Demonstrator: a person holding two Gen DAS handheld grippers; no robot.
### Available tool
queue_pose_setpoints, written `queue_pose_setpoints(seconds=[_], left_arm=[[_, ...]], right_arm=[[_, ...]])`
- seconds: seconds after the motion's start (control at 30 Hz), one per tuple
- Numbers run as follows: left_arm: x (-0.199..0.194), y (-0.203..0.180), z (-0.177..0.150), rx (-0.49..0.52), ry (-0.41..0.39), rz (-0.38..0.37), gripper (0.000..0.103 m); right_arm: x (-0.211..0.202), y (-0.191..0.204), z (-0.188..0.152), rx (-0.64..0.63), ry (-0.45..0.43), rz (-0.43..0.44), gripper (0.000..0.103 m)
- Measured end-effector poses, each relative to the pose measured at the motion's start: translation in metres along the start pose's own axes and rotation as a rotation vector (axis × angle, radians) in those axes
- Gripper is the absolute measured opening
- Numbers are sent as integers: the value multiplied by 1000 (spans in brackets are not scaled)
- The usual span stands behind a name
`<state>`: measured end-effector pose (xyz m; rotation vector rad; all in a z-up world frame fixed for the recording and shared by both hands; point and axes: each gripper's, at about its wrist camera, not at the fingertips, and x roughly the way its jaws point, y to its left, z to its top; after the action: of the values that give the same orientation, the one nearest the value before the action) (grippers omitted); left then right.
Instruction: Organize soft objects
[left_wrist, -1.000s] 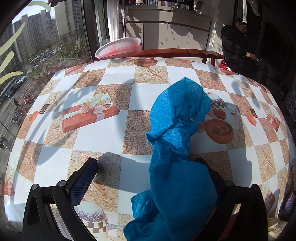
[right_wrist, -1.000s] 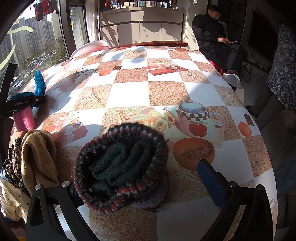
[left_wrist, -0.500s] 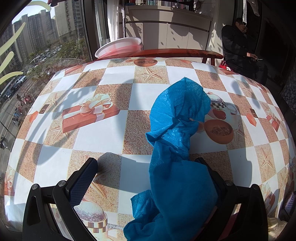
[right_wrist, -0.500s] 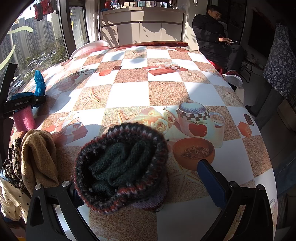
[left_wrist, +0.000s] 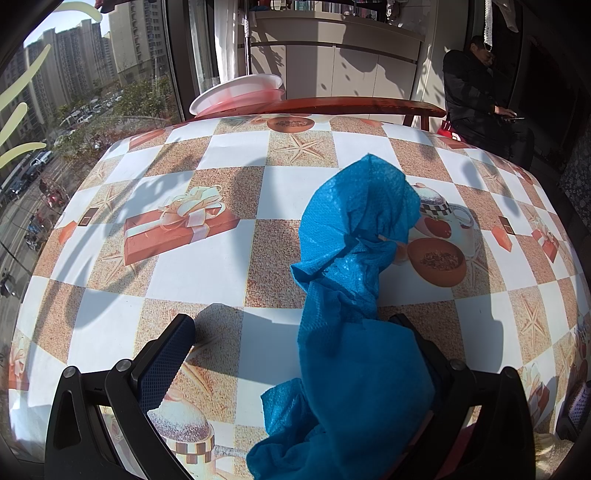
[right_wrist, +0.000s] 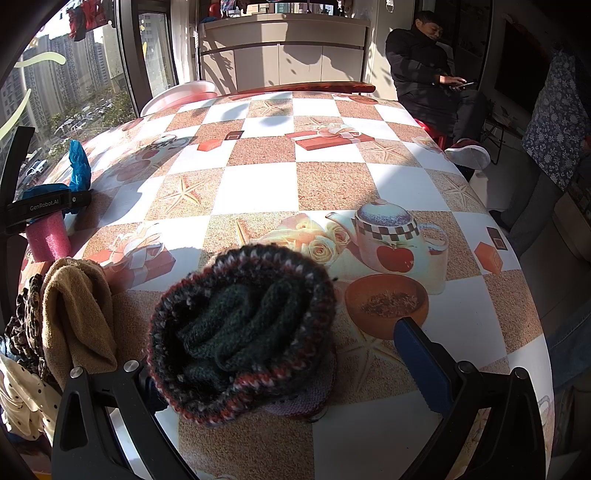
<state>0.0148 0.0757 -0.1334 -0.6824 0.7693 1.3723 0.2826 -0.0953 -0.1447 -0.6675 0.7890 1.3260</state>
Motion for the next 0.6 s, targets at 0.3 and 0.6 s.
queue_pose_setpoints(seconds=[0.3, 0.6], left_arm=[[0, 0, 0, 0, 0, 0, 103], [0, 0, 0, 0, 0, 0, 103]], right_arm=[[0, 0, 0, 0, 0, 0, 103], [0, 0, 0, 0, 0, 0, 103]])
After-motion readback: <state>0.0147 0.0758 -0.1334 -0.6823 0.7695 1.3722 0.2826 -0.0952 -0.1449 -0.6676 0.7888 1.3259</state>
